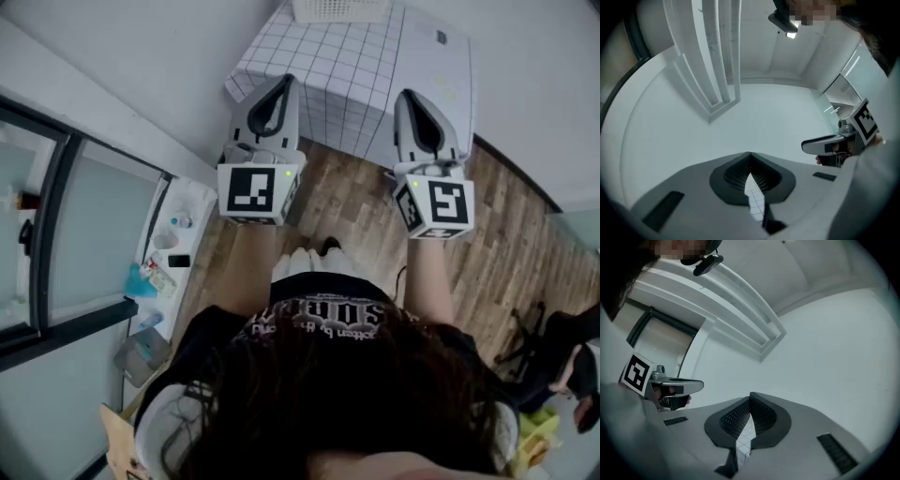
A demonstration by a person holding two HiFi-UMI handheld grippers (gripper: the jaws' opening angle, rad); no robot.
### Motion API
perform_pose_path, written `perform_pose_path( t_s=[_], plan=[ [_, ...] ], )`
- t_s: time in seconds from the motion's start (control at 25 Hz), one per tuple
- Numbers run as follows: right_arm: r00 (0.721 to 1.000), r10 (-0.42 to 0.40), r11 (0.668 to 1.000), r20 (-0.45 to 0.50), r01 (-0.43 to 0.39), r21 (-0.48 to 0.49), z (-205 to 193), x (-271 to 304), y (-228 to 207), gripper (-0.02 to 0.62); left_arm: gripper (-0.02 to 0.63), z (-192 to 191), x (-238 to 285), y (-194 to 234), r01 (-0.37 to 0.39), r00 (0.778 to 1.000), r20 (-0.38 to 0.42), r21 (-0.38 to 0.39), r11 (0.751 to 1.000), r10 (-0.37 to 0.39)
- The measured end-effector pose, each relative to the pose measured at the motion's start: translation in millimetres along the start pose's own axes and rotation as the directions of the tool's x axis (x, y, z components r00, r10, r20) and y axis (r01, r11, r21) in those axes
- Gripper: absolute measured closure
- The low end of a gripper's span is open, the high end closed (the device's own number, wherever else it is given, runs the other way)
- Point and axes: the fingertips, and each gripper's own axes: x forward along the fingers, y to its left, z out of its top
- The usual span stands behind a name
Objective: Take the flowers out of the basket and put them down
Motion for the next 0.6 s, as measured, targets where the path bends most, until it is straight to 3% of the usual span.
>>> perform_pose_path(
  t_s=[0.6],
  plan=[
    [0.999,0.031,0.999,-0.013,-0.031,0.044,-15.4,24.7,-38.4,0.572,0.604,-9.2,41.3,-8.6,-0.005,1.000,-0.006,0.011,1.000,0.005]
  ],
)
